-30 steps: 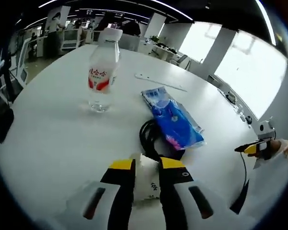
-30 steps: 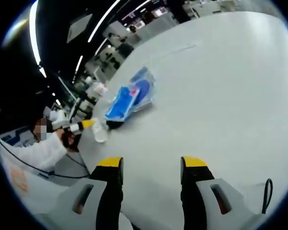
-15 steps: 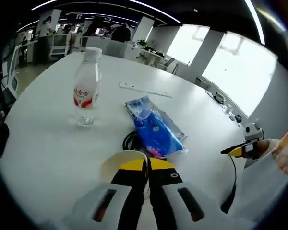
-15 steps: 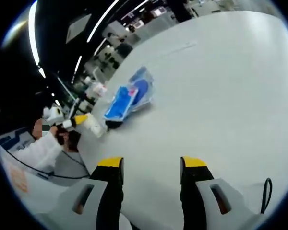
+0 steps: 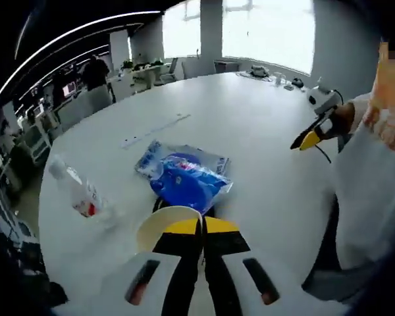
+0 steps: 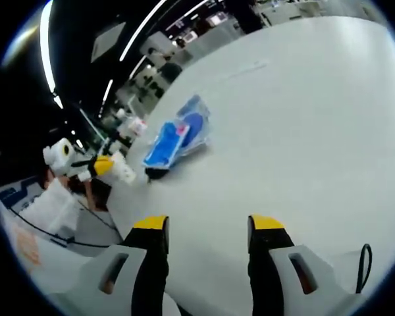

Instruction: Arrange the tabletop items into an orderly group along one side of the table until the central work area is clear of visible clutter.

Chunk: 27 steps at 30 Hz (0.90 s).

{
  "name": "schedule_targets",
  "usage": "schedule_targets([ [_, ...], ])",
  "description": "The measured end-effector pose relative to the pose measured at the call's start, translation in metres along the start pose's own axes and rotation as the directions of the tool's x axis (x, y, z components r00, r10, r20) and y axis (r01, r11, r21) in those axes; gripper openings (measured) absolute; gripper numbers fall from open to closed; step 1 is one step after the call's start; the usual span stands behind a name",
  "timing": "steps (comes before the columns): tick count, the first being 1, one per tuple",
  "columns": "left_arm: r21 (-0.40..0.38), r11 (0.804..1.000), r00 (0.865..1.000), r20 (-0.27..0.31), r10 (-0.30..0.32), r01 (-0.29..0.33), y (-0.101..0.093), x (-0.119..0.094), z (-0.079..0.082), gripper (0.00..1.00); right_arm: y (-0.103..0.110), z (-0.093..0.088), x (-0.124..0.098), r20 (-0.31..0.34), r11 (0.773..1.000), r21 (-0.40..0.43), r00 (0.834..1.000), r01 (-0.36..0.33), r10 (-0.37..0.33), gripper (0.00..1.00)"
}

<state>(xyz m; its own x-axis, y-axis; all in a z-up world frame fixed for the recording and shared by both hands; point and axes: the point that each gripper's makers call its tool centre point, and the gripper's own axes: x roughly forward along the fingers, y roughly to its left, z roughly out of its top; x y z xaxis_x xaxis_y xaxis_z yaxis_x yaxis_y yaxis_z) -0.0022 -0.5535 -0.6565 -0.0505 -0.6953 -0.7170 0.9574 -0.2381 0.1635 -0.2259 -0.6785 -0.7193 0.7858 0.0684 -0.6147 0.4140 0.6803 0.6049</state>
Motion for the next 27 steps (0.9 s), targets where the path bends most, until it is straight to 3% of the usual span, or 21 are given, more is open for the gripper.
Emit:
schedule_targets([
  [8,0.041,0.998,0.997,0.062,0.044,-0.047,0.012,0.001,0.013,0.00,-0.003,-0.001,-0.003,0.010,1.000,0.011,1.000,0.009,-0.009,0.46],
  [19,-0.010,0.994,0.986,0.121,0.112,-0.112,0.056,0.011,0.020,0.00,-0.006,-0.003,-0.004,0.006,0.999,0.026,1.000,0.022,-0.022,0.46],
  [27,-0.012,0.986,0.976,0.142,0.165,-0.165,0.090,0.031,0.024,0.00,-0.005,-0.003,-0.001,-0.005,0.999,0.040,1.000,0.025,-0.025,0.46],
])
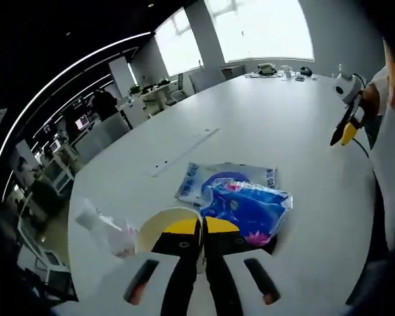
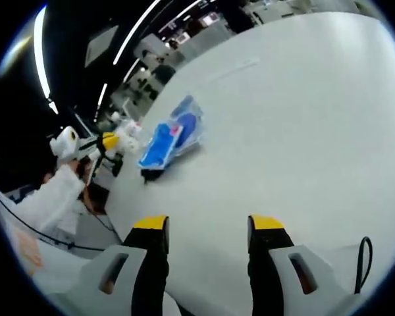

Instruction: Arrange the tabletop items into an orderly group along one side of the table until the central work area is clear of visible clutter.

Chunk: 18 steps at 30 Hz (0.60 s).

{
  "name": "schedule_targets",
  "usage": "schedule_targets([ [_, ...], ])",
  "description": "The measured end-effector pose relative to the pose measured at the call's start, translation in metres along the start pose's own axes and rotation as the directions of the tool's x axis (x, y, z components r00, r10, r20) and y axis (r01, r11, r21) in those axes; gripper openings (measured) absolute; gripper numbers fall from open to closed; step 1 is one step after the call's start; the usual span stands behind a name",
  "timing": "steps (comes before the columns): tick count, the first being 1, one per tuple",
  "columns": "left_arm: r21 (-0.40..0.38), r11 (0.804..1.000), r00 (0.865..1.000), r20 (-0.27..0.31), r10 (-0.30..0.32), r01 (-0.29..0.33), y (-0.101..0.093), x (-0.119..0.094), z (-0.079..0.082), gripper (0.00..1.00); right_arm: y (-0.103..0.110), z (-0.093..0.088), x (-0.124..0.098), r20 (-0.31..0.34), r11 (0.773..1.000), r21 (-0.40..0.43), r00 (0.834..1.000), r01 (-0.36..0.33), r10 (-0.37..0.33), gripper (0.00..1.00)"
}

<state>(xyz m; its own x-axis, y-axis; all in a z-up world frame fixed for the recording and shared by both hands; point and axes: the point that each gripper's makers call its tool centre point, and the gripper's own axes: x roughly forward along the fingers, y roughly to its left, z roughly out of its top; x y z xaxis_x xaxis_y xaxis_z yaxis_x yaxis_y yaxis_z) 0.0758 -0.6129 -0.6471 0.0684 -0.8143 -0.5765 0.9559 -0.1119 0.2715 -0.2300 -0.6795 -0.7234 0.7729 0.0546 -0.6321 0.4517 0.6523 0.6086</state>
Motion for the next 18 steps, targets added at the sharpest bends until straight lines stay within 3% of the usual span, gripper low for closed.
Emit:
schedule_targets([
  [6,0.002,1.000,0.999,0.025,0.028,-0.028,0.014,0.018,0.002,0.00,0.003,-0.002,0.000,-0.017,1.000,-0.010,1.000,0.002,-0.002,0.46],
  [18,0.036,0.999,1.000,0.023,0.000,-0.001,0.019,0.047,-0.006,0.00,0.002,-0.006,0.008,-0.062,1.000,-0.009,0.998,0.017,-0.018,0.46],
])
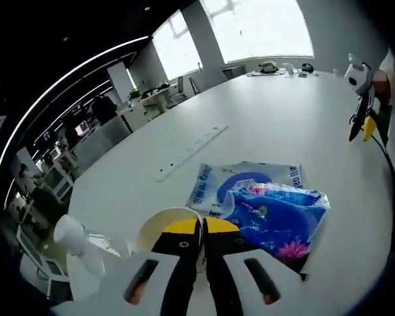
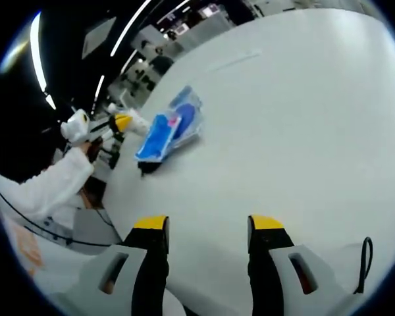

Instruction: Arrange the tabletop items into an orderly group along one side of the table until the central work area is clear of visible clutter.

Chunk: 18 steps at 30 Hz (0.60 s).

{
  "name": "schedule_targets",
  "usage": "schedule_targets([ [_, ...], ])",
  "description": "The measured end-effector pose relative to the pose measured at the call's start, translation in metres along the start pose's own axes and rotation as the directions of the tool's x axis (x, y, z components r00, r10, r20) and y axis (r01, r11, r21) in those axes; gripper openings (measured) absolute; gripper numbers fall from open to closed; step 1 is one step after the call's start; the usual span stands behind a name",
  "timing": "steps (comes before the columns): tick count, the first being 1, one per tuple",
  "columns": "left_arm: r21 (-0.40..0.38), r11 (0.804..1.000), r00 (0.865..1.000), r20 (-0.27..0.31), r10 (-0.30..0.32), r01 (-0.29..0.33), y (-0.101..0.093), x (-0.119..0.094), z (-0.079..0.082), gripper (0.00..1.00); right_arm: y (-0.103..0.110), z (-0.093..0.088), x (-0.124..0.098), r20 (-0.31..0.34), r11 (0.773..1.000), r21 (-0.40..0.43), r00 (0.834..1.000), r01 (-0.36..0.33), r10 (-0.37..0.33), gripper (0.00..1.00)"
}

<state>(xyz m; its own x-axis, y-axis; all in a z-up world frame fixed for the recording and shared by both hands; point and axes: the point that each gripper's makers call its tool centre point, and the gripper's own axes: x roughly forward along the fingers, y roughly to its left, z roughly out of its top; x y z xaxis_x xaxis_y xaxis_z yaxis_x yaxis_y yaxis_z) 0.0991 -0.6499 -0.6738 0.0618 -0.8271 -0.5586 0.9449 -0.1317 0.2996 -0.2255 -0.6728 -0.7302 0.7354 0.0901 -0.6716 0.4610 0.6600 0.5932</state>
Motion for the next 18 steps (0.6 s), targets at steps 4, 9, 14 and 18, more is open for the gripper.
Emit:
schedule_targets([
  [4,0.006,1.000,1.000,0.003,-0.001,0.001,0.003,0.005,-0.002,0.00,0.003,0.001,0.004,-0.009,1.000,-0.007,1.000,-0.002,0.002,0.46],
  [9,-0.005,1.000,1.000,0.002,-0.006,0.006,0.004,0.011,-0.007,0.00,0.002,0.002,0.006,-0.014,1.000,-0.004,1.000,-0.001,0.001,0.46],
  [14,-0.010,1.000,1.000,0.005,-0.010,0.010,0.004,0.013,-0.009,0.00,0.002,0.001,0.007,-0.022,1.000,-0.004,1.000,0.000,0.000,0.46],
  [18,-0.023,1.000,1.000,0.014,-0.008,0.008,0.005,0.015,-0.010,0.00,0.003,-0.001,0.008,-0.030,1.000,-0.005,1.000,0.002,-0.002,0.46],
])
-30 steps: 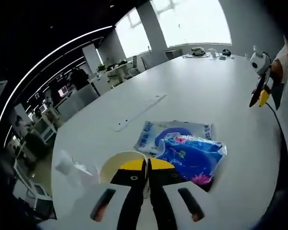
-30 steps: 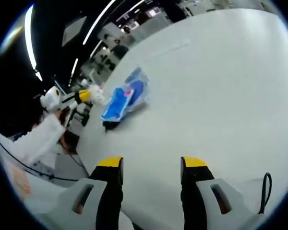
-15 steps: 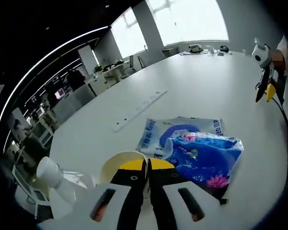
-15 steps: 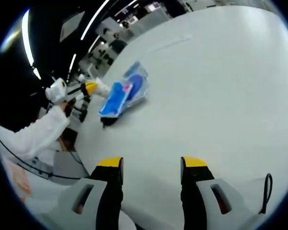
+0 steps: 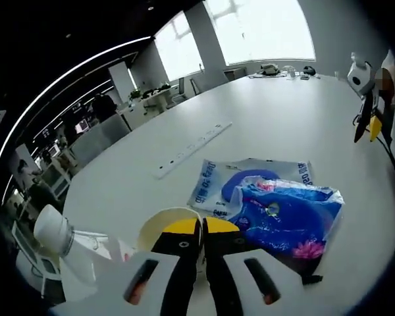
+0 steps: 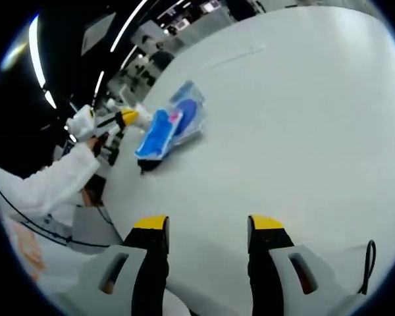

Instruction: Arrange the tabletop items into an orderly group along one side of the table until the central work area is clear of visible clutter.

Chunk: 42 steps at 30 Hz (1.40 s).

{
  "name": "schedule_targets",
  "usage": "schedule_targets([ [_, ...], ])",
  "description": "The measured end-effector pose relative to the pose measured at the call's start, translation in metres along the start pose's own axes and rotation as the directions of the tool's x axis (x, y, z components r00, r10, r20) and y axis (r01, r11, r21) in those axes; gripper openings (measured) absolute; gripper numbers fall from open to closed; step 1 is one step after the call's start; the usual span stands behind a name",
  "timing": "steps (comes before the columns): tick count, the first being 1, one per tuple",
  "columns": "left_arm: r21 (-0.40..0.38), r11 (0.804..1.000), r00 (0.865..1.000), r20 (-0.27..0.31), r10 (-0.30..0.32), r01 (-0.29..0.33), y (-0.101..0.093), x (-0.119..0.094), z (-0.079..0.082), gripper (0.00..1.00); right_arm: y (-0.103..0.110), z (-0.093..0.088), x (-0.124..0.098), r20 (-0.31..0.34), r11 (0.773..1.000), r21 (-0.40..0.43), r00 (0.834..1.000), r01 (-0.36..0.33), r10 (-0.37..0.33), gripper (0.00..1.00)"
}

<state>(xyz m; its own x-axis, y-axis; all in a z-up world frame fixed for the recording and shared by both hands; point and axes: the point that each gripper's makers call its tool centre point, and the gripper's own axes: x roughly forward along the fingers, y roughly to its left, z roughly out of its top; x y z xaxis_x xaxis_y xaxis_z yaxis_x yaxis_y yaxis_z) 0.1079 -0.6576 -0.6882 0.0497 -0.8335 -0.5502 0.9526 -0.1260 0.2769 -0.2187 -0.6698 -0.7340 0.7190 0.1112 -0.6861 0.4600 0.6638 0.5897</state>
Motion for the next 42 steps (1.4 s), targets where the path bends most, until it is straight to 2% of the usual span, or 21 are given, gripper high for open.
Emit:
schedule_targets([
  [4,-0.005,1.000,1.000,-0.004,-0.008,0.008,-0.004,0.003,-0.004,0.00,0.001,-0.001,0.000,-0.008,1.000,-0.008,1.000,0.001,-0.001,0.46],
  [14,0.012,1.000,1.000,-0.004,-0.016,0.016,-0.007,0.008,-0.003,0.00,0.001,-0.002,0.000,-0.010,1.000,-0.012,1.000,0.000,0.000,0.46],
  [28,-0.032,0.999,0.999,-0.033,-0.007,0.006,-0.006,0.009,-0.008,0.02,-0.004,-0.003,0.000,-0.001,1.000,-0.001,1.000,0.001,-0.001,0.45],
  [33,-0.046,0.999,0.999,-0.042,0.013,-0.015,-0.003,0.006,-0.009,0.14,-0.005,-0.002,0.000,0.002,1.000,0.001,1.000,-0.001,0.001,0.46],
  [36,-0.054,0.998,0.999,-0.033,0.028,-0.030,0.000,0.001,-0.005,0.18,-0.005,-0.002,0.001,0.005,1.000,0.003,1.000,-0.003,0.003,0.46],
  [39,-0.097,0.995,0.999,0.004,0.037,-0.036,0.002,-0.004,0.003,0.25,-0.003,-0.002,0.002,0.002,1.000,-0.004,1.000,-0.009,0.009,0.46],
  [42,-0.167,0.985,0.997,0.049,0.061,-0.052,0.006,-0.012,0.013,0.37,0.000,-0.002,0.003,-0.001,1.000,-0.016,1.000,-0.016,0.016,0.46],
])
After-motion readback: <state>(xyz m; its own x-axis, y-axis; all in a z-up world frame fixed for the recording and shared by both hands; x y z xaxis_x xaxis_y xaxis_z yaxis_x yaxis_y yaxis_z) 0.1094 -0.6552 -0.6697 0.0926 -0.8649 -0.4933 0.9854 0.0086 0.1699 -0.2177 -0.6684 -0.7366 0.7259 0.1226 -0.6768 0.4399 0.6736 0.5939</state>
